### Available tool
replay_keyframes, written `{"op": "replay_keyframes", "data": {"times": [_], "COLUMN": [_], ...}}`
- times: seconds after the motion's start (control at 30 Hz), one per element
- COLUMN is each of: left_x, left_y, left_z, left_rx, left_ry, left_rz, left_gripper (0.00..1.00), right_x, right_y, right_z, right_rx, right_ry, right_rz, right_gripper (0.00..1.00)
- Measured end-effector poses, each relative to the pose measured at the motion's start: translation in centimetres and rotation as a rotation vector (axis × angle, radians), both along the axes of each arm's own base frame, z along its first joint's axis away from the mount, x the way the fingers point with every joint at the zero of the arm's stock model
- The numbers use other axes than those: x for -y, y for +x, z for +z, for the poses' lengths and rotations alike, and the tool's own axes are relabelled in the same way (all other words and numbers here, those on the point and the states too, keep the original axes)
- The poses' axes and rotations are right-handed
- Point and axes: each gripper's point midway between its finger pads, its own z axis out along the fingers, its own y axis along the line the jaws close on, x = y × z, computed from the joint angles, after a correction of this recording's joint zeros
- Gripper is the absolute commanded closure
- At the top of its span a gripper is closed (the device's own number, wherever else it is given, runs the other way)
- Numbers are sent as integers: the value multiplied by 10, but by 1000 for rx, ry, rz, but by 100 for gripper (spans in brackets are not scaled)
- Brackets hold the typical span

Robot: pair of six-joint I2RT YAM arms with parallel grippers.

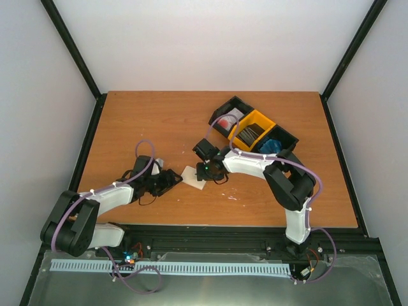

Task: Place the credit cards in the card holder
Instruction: Adjust the card holder at the center of the board.

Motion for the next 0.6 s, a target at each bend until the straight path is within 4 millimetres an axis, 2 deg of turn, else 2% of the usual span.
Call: {"op": "replay_keyframes", "data": {"times": [0.07,0.27,0.5,0.6], "left_x": [0,1,2,2], "left_y": [0,0,0,0], "left_z": [0,-1,-2,-2], "left_rx": [1,7,8,9], "left_ry": [-6,-23,-29,-29], "left_rz": [7,16,11,10], "left_gripper": [35,38,39,39], "right_x": [0,-2,3,6], "right_y": [-1,-1,1,13], "right_z": [-7,-8,-7,-7], "right_rx": [-8,4,13,37], "right_ry": [-11,0,-38,-103], "right_rz": [11,35,28,23], "right_gripper": [53,54,42,42]}}
